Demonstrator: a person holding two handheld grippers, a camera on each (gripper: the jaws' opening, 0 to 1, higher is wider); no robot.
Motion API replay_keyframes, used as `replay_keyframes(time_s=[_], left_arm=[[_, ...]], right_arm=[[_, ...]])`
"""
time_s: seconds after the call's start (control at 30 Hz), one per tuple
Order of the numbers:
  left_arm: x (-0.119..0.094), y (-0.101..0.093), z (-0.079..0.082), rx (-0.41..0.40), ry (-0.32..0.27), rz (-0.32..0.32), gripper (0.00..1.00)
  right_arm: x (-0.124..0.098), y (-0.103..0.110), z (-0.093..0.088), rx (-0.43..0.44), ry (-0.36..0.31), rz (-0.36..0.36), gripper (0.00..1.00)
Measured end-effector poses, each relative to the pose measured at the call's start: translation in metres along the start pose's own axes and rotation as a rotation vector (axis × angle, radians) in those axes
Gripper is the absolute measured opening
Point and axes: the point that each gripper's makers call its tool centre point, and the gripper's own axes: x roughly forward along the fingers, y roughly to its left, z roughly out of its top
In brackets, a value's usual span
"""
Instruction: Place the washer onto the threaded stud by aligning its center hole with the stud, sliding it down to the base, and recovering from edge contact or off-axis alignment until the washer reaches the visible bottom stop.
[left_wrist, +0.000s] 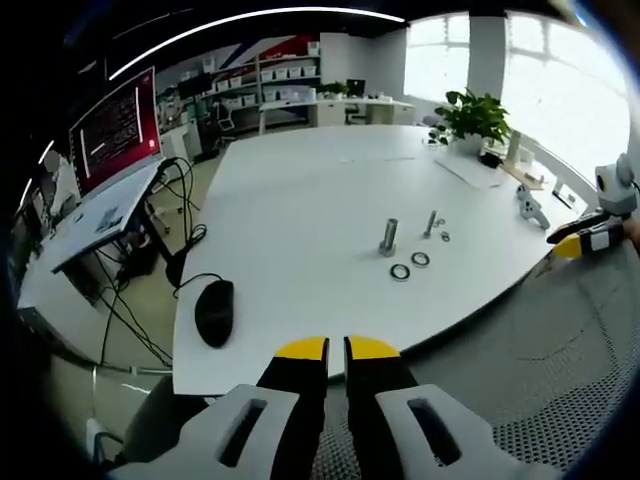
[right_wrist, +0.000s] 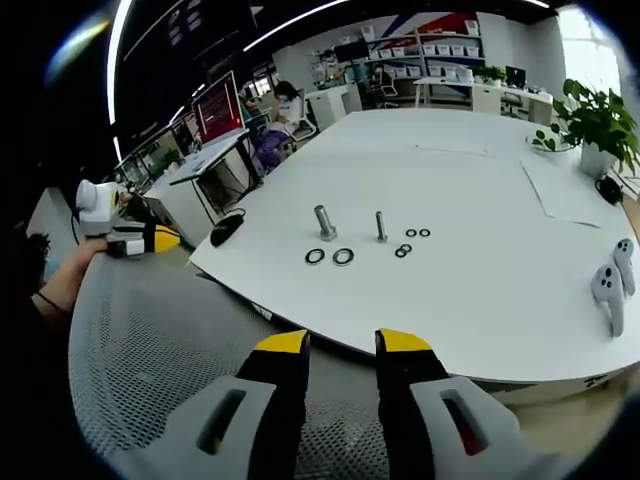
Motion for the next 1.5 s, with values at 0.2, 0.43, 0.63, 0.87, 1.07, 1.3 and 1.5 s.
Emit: replay_keyframes(time_s=[0.2, 0.43, 0.63, 0.87, 1.07, 1.3, 1.5], left_arm=[[0.0005, 0.0003, -0.0003, 0.0, 0.004, -0.001, 0.03], [0.0005, -0.0001, -0.0006, 0.002, 0.005, -0.007, 0.03], [-0.0001, -0.0007, -0.0009, 0.007, 0.003, -0.009, 0.03], [-0.0004, -0.0003, -0.0015, 0.011, -0.001, -0.01, 0.03], [0.0004, -0.0008, -0.0006, 0.009, -0.002, -0.012, 0.03], [0.0003, -0.0016, 0.0008, 0.008, -0.012, -0.02, 0.02], [-0.0007, -0.0021, 0.0022, 0.001, -0.027, -0.026, 0.02]], right_arm=[[0.0002, 0.0008, -0.0001, -0.001, 0.001, 0.001, 0.29], [0.0003, 0.0006, -0.0007, -0.001, 0.004, -0.001, 0.29], [0.0001, -0.0001, -0.0009, 0.004, 0.003, -0.007, 0.29], [-0.0008, -0.0005, -0.0016, 0.005, 0.0, -0.016, 0.29], [-0.0003, -0.0026, -0.0005, 0.008, 0.002, -0.022, 0.29], [0.0, -0.0032, -0.0012, 0.009, 0.007, -0.027, 0.28], [0.0013, -0.0051, -0.0026, 0.008, 0.018, -0.032, 0.28]])
